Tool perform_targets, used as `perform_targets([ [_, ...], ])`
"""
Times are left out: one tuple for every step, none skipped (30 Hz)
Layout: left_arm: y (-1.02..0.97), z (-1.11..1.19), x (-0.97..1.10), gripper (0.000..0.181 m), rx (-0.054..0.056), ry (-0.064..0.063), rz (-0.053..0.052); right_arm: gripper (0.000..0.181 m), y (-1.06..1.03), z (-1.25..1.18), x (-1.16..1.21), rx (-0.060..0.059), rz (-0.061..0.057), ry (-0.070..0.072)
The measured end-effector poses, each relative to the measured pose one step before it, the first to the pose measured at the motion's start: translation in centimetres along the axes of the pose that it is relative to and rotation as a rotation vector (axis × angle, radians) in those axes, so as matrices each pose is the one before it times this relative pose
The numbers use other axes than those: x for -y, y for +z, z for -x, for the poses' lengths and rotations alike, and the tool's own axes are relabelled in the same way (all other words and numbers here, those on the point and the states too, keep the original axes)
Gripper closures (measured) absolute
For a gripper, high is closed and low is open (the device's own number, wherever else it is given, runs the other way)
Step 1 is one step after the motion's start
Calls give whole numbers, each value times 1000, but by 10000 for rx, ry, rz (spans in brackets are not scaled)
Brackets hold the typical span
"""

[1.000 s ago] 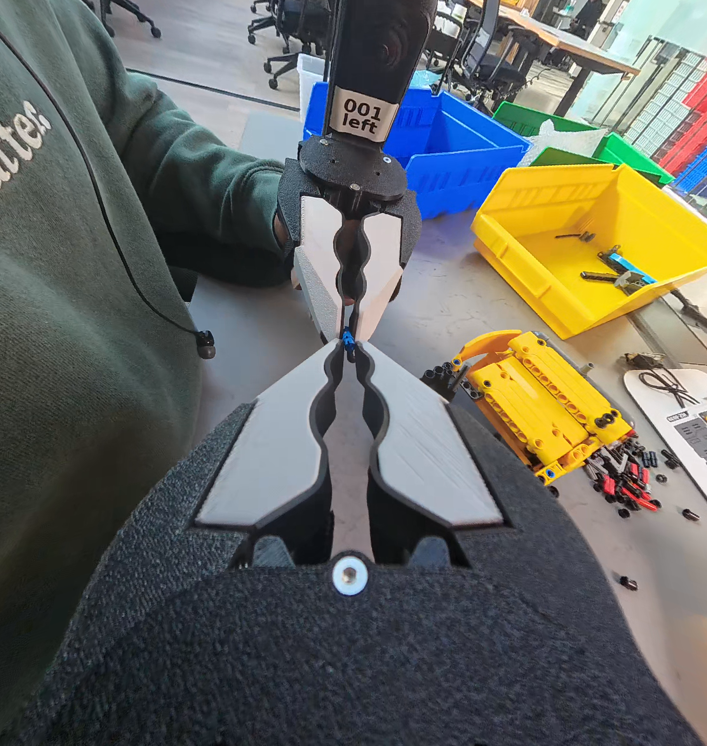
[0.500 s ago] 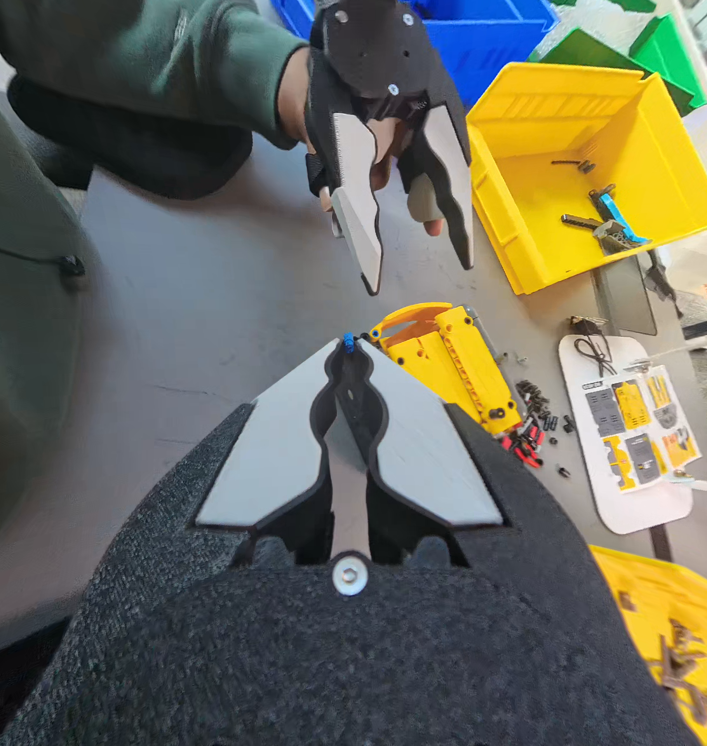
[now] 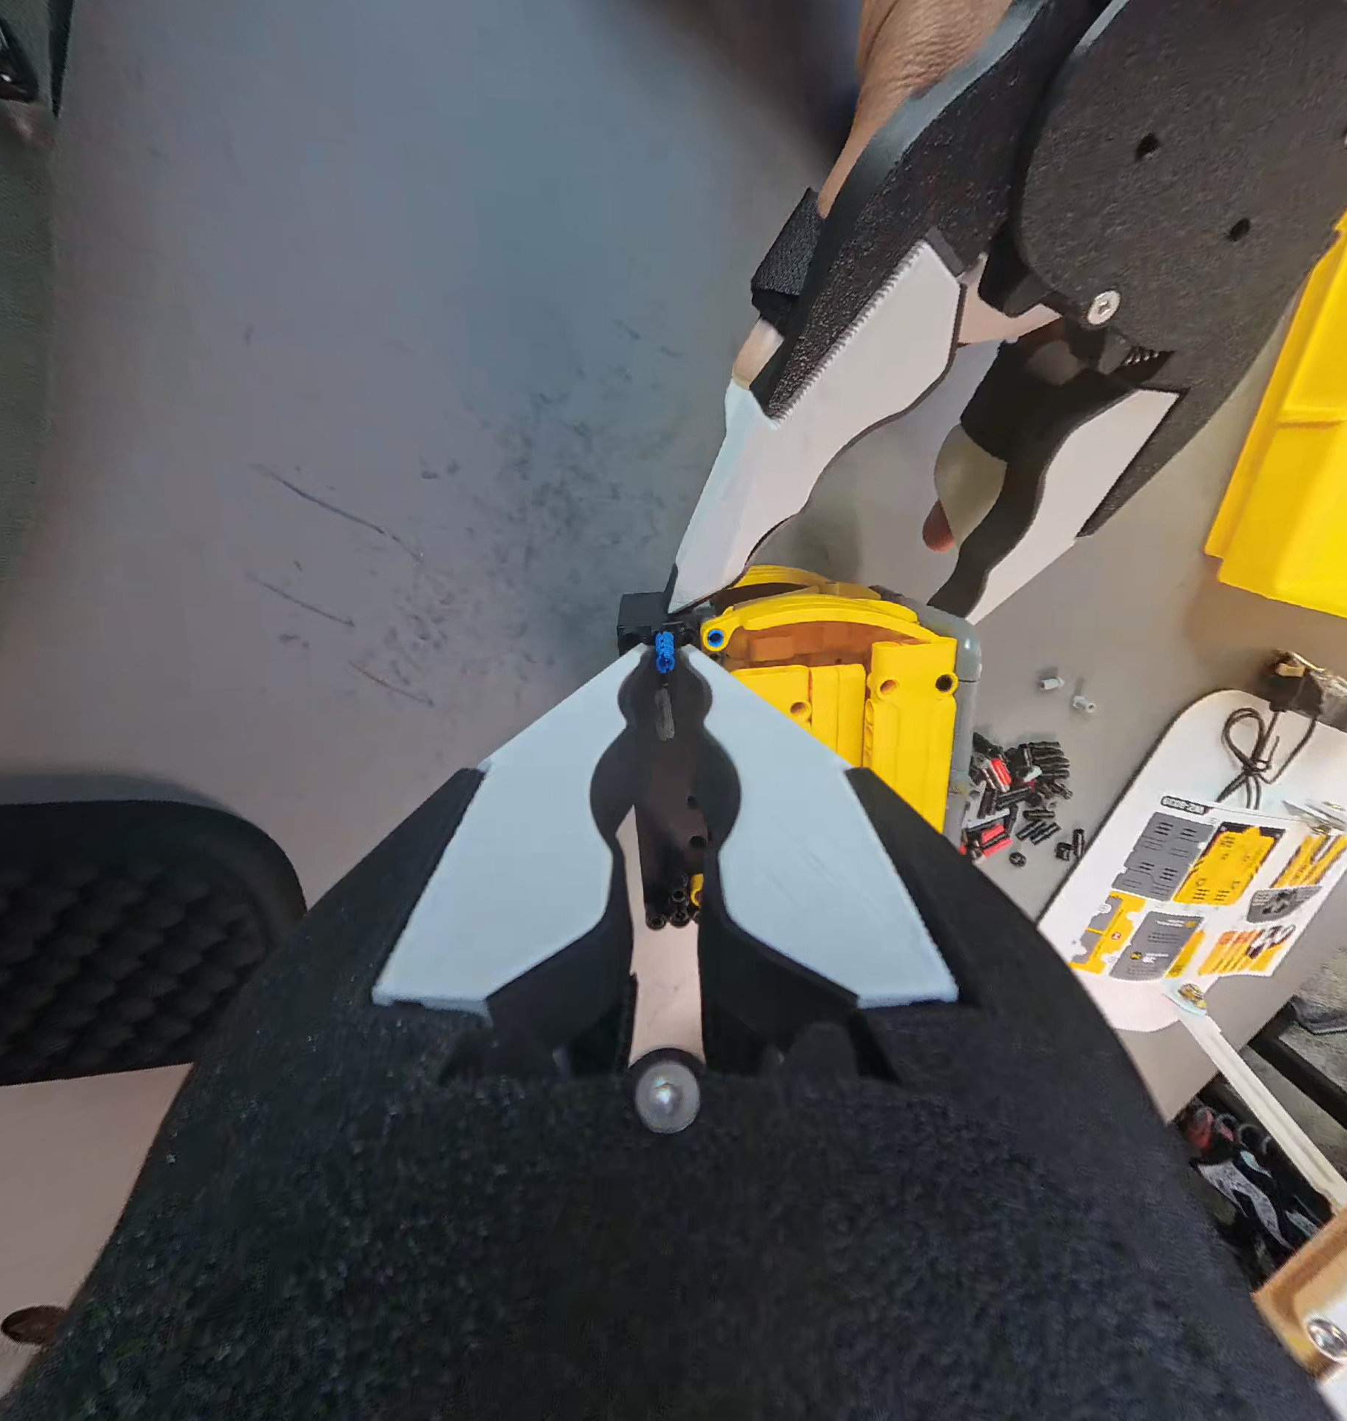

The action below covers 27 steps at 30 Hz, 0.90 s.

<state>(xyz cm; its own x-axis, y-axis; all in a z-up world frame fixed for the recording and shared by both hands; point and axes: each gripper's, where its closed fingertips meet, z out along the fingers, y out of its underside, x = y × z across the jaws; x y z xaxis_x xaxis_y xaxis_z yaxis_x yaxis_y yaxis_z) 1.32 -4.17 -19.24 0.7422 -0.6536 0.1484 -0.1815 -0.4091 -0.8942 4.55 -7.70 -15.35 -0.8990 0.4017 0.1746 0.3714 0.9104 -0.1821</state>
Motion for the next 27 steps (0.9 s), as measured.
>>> perform_targets([
  [5, 7, -42, 92, 57, 33, 17, 178, -35, 150, -128, 35, 113, -32],
  [7, 21, -10, 93, 32, 8, 9, 178, 7, 142, -131, 26, 118, 4],
  [-1, 21, -3, 94, 18, -6, 2, 178, 14, 44, -84, -29, 86, 10],
  [5, 17, 1, 95, 10, -4, 2, 178, 4, 6, 42, -35, 12, 23],
  [14, 0, -11, 95, 10, 1, 4, 178, 17, 6, 24, -17, 31, 21],
  [-3, 14, -6, 95, 16, -13, 4, 178, 10, 5, -22, -18, 63, -16],
  [4, 0, -12, 96, 20, -21, 0, 178, 0, 13, -11, -19, 60, -19],
  [-12, 10, -7, 97, 23, -13, -1, 178, -2, -10, -22, -26, 64, -18],
  [-15, 34, -18, 97, 26, -18, 1, 178, 11, 2, -14, -51, 51, -57],
  [-21, 41, -17, 99, 31, -28, -1, 178, 12, 5, 29, -70, 27, -62],
  [-47, 157, 4, 104, 83, -39, -14, 178, 21, 16, 65, -84, -12, -49],
  [-22, 94, -4, 105, 36, -35, -6, 178, 12, -1, 28, -83, -21, 7],
  [8, 1, -11, 104, -2, -6, 5, 178, 1, -19, 26, -57, -59, 72],
  [14, 1, 0, 104, 31, 25, 8, 178, 27, 31, 36, -26, -97, 125],
  [19, 5, -8, 104, 45, 22, 5, 178, 36, 26, 43, -7, -97, 203],
  [20, -12, 4, 105, 34, 7, -4, 178, 52, 82, 39, 22, -73, 213],
  [-1, 7, -7, 105, 38, 14, -2, 178, -10, -4, -51, -14, -34, 120],
  [-3, 33, -7, 105, 39, -10, 3, 178, -33, -31, -66, -2, -54, 207],
  [-7, 58, -10, 105, 35, -31, 0, 178, -52, -64, -71, 31, -118, 303],
  [-9, 41, -17, 106, 35, -15, 1, 178, -40, -78, -65, 62, -211, 398],
  [-10, 33, -11, 106, 32, -8, 5, 178, -9, -78, 36, 66, -344, 499],
  [-15, 19, -12, 106, 25, -5, 3, 178, 14, -23, 51, 66, -403, 548],
  [4, 7, -3, 106, 18, 5, 2, 178, -37, -48, -50, 30, -331, 492],
  [-3, 16, -6, 106, 12, -1, 4, 178, -53, -66, -84, -23, -271, 355],
  [2, 11, -13, 106, 4, -14, 4, 178, -40, -5, -31, -12, -256, 313],
  [4, 0, -2, 106, 9, -7, 2, 178, -11, -6, -48, -15, -195, 308],
  [17, 11, 5, 106, 23, -16, 2, 178, -45, -21, -38, -27, -148, 232],
])
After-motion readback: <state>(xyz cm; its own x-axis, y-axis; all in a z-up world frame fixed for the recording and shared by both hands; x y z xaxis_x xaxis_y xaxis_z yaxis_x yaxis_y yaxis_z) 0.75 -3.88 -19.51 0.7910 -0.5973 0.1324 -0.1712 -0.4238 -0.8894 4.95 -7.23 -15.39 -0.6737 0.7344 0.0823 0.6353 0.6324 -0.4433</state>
